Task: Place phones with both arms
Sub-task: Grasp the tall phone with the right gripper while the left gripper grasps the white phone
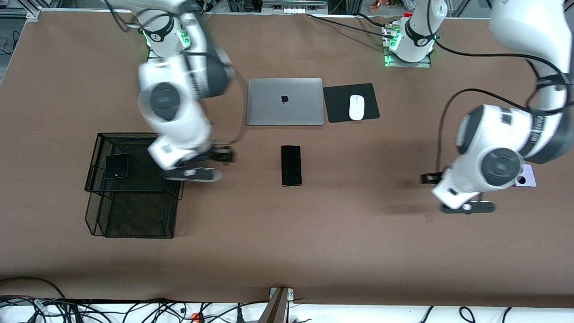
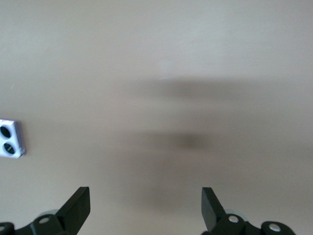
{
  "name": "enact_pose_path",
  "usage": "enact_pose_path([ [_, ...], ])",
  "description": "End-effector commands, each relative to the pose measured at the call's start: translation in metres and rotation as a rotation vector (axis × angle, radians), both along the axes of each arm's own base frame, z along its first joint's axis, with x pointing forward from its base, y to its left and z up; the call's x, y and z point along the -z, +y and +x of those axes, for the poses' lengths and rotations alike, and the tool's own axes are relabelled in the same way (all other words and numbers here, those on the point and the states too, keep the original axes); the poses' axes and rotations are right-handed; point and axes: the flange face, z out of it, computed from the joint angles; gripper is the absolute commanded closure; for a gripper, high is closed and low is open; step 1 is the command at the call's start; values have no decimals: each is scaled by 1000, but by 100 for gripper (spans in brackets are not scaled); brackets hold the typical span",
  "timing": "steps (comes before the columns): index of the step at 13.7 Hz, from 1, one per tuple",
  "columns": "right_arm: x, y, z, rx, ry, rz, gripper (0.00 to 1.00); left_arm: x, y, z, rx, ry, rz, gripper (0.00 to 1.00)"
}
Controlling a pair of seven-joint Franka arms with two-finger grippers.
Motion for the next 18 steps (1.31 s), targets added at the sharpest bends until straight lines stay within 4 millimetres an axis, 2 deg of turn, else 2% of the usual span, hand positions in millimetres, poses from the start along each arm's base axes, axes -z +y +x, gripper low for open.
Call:
enact_pose_path([
  [1, 29, 91, -25, 24, -81, -24, 0, 5, 84, -8, -71, 20, 1, 0],
  [2, 41, 119, -39, 10, -111, -13, 0, 5, 104, -10, -76, 23, -3, 0],
  [4, 62, 157, -62, -28, -136, 31, 0, 0, 134, -12, -7, 34, -4, 0],
  [6, 86, 175, -72, -48, -134, 71, 0, 2, 180, -15, 11, 2, -27, 0],
  [9, 128, 186, -82, -59, -124, 56, 0, 25, 252, -23, 104, -72, -71, 0],
  [12, 160, 182, -80, -66, -139, 60, 0, 56, 302, -39, 160, -141, -115, 0],
  [16, 191, 171, -78, -130, -140, 38, 0, 123, 359, -65, 160, -209, -257, 0],
  [18, 205, 170, -76, -153, -144, 55, 0, 133, 365, -64, 176, -240, -249, 0],
])
